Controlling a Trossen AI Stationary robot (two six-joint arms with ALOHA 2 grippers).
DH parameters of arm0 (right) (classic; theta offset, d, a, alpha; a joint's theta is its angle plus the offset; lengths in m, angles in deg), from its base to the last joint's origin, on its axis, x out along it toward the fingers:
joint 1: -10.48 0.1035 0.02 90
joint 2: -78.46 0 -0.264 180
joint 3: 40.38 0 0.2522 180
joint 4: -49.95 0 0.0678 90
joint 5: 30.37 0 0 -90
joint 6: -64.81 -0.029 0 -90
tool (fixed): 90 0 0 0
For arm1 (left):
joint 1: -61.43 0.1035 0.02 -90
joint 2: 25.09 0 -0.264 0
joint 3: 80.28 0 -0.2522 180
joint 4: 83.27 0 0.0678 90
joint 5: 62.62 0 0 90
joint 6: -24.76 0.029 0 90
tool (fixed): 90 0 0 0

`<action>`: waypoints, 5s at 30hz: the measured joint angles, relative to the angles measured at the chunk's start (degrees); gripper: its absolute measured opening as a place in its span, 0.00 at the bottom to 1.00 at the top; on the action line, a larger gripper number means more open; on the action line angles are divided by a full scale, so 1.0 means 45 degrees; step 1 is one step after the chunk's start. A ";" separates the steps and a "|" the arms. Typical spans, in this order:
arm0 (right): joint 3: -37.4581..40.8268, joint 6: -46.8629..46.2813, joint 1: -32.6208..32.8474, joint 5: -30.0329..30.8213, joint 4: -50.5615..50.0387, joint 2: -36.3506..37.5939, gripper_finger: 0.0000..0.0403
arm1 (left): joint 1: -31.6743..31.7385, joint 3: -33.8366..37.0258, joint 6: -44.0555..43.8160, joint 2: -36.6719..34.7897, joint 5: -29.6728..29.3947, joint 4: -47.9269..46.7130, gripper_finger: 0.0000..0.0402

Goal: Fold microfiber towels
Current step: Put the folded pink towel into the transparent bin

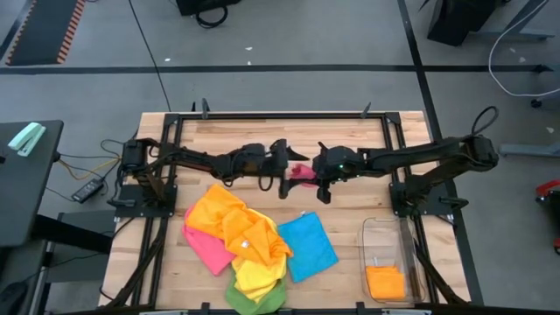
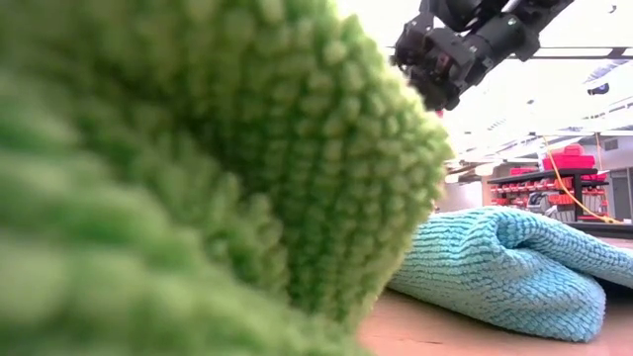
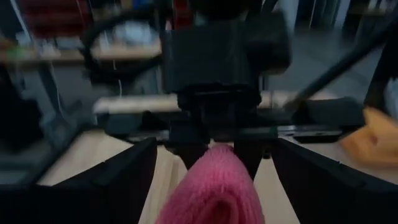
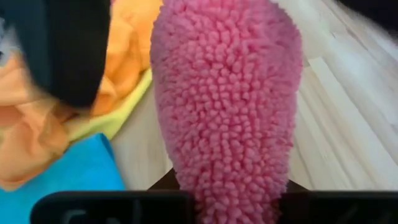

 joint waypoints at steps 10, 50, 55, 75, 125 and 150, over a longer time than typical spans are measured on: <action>0.0882 0.0216 0.0719 0.0741 0.1328 0.1455 0.13 | 0.0185 0.2297 -0.0932 0.0000 0.0004 0.5859 0.76; 0.0884 0.2636 0.1253 0.0894 0.5549 0.2431 0.13 | -0.0201 0.1917 0.0574 0.0005 0.1525 0.7867 1.00; 0.0889 0.2669 0.1253 0.0894 0.6602 0.1624 0.13 | -0.0378 0.1917 0.0807 0.0005 0.1428 0.7861 1.00; 0.0889 0.3123 0.1287 0.0572 0.7439 0.1576 0.13 | -0.0344 0.1897 0.0359 0.0015 0.1068 0.6817 1.00; 0.0716 0.2677 0.1287 0.0996 0.4800 0.1576 0.31 | -0.0330 0.0013 -0.0935 0.0028 0.0904 0.4844 0.07; -0.6647 -0.3885 0.2288 0.1553 -1.2790 0.1576 0.50 | -0.1727 -0.0009 -0.4002 0.1140 -0.0103 0.5296 0.08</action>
